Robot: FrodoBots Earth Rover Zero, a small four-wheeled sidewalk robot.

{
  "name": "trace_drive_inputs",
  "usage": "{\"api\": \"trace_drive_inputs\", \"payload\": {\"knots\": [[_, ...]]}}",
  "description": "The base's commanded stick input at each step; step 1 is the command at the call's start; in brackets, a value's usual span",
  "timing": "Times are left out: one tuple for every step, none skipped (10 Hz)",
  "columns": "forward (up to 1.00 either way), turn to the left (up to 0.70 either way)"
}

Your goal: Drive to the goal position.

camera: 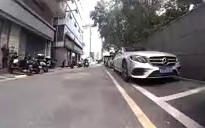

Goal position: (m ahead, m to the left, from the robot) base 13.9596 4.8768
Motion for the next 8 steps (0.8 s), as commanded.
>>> {"api": "trace_drive_inputs", "payload": {"knots": [[0.7, 0.0], [0.7, 0.0], [0.7, 0.0], [0.7, 0.0], [0.7, 0.0], [0.7, 0.0], [0.7, 0.0], [0.7, 0.0]]}}
